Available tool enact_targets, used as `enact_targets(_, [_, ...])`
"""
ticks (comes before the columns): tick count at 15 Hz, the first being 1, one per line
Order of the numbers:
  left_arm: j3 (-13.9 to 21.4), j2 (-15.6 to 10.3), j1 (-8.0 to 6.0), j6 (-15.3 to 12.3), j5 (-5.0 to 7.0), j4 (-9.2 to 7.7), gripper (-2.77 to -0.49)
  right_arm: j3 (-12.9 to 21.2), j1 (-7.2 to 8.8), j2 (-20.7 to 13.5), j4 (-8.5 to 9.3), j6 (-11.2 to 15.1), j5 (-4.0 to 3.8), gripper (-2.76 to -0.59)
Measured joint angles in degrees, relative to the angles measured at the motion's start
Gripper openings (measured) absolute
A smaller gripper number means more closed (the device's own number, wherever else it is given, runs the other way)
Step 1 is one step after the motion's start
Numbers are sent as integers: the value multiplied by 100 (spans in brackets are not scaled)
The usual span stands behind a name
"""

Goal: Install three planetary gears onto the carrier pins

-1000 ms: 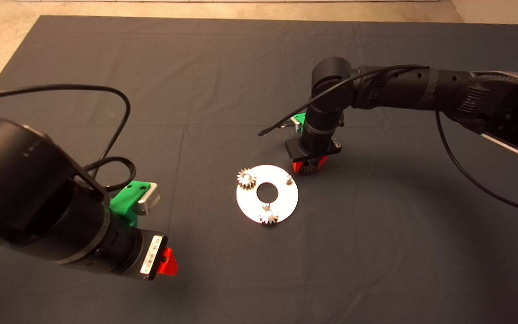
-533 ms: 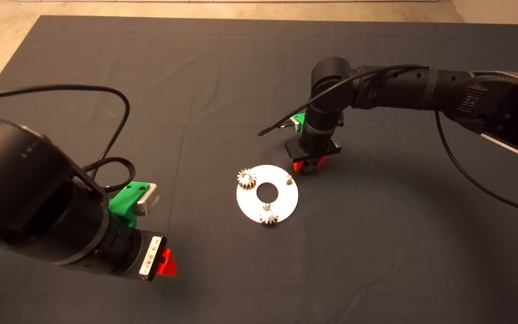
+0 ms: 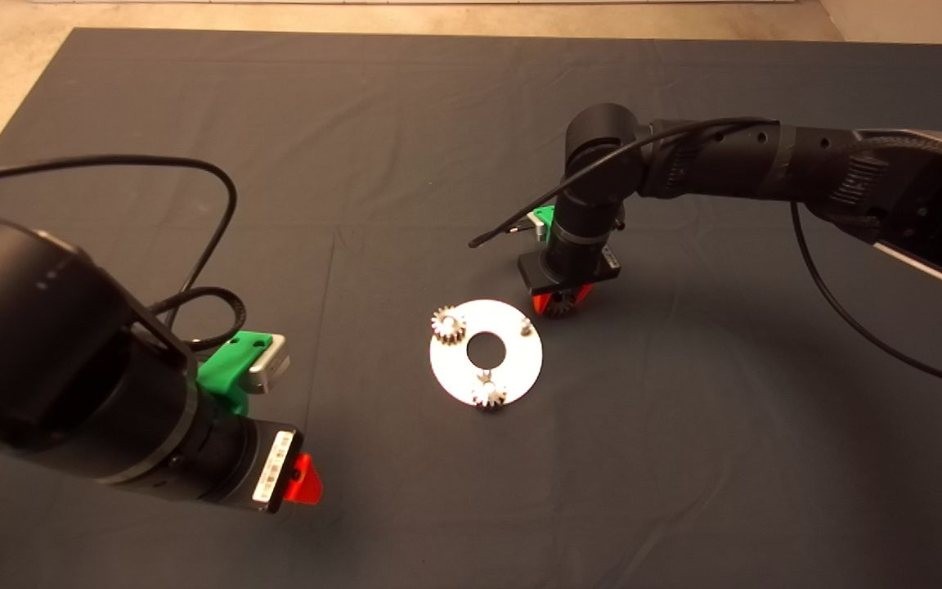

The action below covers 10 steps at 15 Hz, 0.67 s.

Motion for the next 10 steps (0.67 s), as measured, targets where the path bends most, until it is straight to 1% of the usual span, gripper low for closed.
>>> enact_targets(8, [30,1,0,0,0,-7,-93,9,6,-1,0,0,5,-229])
enact_targets(10, [39,2,0,0,0,-20,-93,13,59,-2,0,0,11,-229])
